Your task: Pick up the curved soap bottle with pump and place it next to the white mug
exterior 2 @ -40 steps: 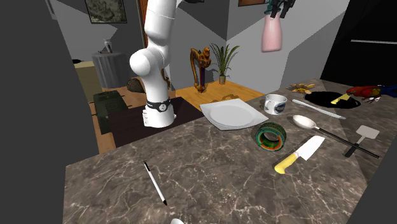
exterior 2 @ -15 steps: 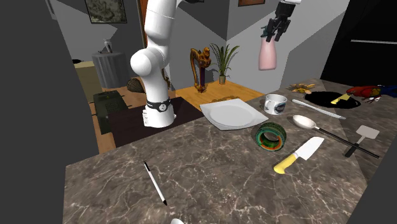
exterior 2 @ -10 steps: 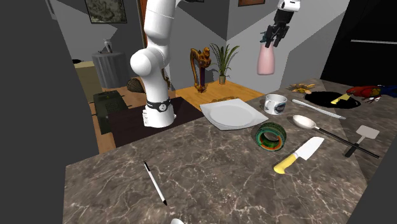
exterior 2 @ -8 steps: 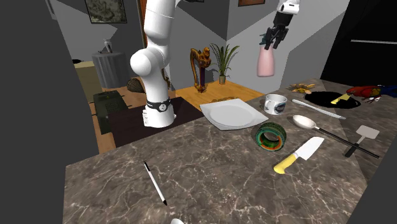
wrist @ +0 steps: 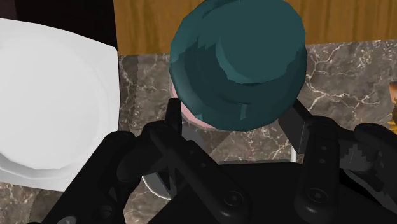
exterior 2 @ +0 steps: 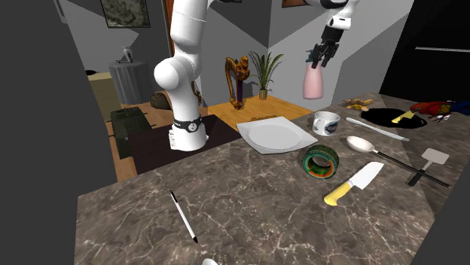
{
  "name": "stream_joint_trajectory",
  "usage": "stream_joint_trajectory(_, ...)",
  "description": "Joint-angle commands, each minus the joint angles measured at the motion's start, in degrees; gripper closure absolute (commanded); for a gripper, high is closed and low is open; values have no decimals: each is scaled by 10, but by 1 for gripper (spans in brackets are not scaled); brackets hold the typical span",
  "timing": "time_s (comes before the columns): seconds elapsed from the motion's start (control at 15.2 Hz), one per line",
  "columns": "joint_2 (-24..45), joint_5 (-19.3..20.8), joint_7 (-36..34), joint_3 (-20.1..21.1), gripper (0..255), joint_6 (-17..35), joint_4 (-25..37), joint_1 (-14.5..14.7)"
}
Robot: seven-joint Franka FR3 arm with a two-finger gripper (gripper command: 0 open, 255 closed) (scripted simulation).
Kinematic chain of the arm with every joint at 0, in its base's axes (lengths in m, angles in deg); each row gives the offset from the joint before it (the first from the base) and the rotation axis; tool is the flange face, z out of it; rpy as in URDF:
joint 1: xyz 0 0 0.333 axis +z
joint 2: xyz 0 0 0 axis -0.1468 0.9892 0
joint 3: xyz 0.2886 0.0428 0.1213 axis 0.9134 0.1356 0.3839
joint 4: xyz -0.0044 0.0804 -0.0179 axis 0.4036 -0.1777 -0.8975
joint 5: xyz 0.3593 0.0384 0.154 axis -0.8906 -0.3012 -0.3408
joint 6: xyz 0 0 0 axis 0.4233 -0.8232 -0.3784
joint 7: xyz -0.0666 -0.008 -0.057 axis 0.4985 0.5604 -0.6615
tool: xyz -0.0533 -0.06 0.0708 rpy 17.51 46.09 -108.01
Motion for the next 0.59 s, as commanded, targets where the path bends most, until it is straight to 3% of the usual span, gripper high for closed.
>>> stream_joint_trajectory(0.0,0,0,2,0,255,15,-15,0)
stream_joint_trajectory(0.53,11,3,8,-3,255,72,-62,0)
